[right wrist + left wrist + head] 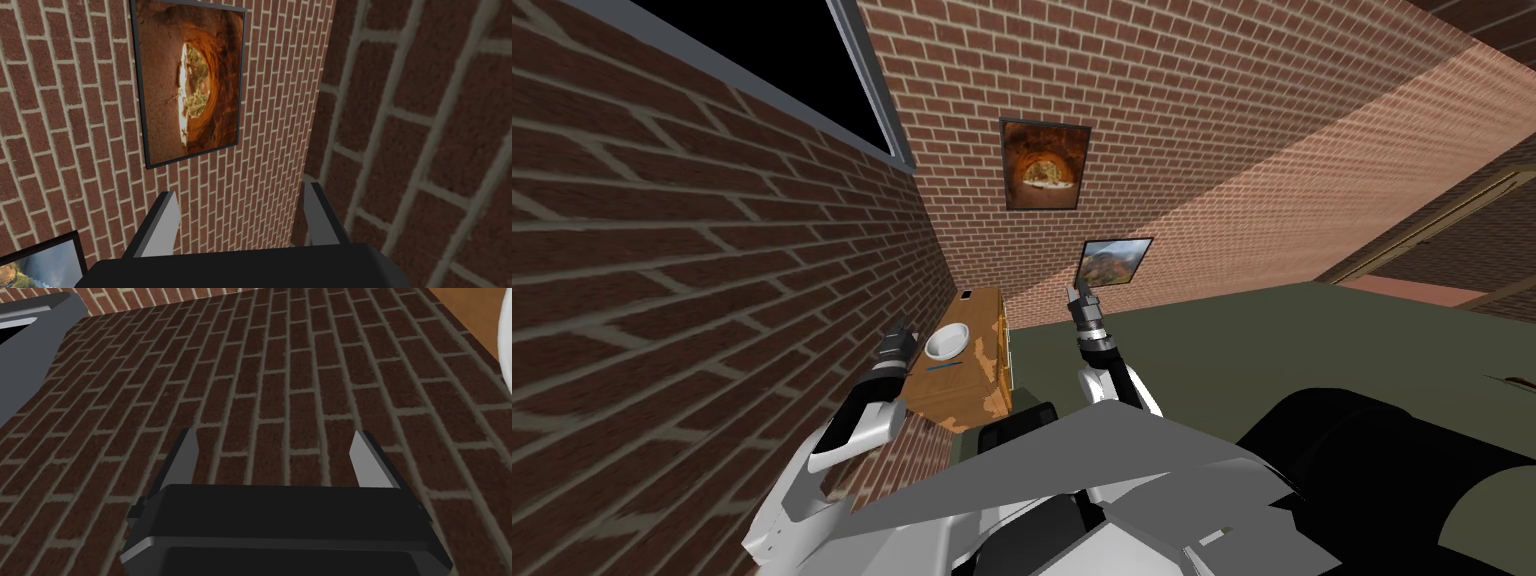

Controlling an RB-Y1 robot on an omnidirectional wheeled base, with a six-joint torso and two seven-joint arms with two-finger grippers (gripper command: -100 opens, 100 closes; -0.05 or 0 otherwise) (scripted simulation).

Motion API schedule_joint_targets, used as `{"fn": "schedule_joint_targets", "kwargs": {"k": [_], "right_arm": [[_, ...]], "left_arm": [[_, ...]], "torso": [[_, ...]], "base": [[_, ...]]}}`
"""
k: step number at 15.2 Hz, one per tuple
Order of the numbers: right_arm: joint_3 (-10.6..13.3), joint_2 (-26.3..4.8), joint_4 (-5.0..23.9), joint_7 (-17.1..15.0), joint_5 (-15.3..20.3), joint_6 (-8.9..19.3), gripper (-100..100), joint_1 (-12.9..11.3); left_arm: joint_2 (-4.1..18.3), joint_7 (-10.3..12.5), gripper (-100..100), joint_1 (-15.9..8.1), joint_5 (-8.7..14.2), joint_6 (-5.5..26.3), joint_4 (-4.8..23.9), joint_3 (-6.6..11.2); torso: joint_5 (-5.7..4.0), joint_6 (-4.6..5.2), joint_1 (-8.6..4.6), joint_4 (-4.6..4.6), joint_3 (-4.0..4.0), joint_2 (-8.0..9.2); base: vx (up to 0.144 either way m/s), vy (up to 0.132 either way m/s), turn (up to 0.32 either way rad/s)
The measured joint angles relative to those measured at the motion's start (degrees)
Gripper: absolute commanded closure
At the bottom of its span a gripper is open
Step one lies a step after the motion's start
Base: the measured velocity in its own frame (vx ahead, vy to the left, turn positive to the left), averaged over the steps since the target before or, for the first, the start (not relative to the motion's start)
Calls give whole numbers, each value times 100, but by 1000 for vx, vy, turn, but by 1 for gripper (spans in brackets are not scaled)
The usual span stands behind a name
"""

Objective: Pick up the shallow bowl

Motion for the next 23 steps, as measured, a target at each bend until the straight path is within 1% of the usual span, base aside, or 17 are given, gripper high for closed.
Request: {"fn": "schedule_joint_targets", "kwargs": {"k": [3,5,6,8,9,12,14,15,17,18,20,23], "right_arm": [[0,0,0,0,0,0,0,0],[0,0,0,0,0,0,0,0],[0,0,0,0,0,0,0,1],[0,0,0,0,0,0,0,0],[0,0,0,0,0,0,0,1],[0,0,0,0,0,0,0,0],[0,0,0,0,0,0,0,0],[0,0,0,0,0,0,0,0],[0,0,0,0,0,0,0,0],[0,0,0,0,0,0,0,0],[0,0,0,0,0,0,0,0],[0,0,0,0,0,0,0,0]], "left_arm": [[24,-2,-100,-100,9,340,127,58],[62,8,-100,-214,25,567,263,105],[74,11,-100,-227,31,660,271,114],[126,23,-100,-370,56,894,421,175],[128,25,-100,-374,59,997,434,186],[150,30,-100,-498,70,1403,529,256],[156,29,-100,-629,66,1667,701,309],[153,28,-100,-646,64,1755,753,318],[207,37,-100,-765,101,1979,907,383],[223,42,-100,-809,110,2105,939,401],[227,44,-100,-926,108,2320,1115,455],[261,50,-100,-1017,135,2611,1219,507]], "torso": [[0,-1,0,0,0,1],[0,-2,0,0,0,0],[-1,-3,-2,0,0,-1],[-1,-1,-2,0,0,0],[0,-3,-1,0,0,0],[0,-2,0,1,1,2],[0,-1,0,0,1,1],[0,-3,0,0,0,1],[0,-2,0,0,1,2],[0,-3,0,1,1,1],[0,-2,1,0,1,2],[-1,-1,-2,0,0,0]], "base": [[-13,15,-65],[-9,9,-24],[-12,7,-86],[-13,13,-76],[-16,18,-76],[-17,16,-75],[-14,16,-76],[-16,12,-84],[-17,14,-64],[-16,17,-83],[-18,16,-73],[-11,9,-68]]}}
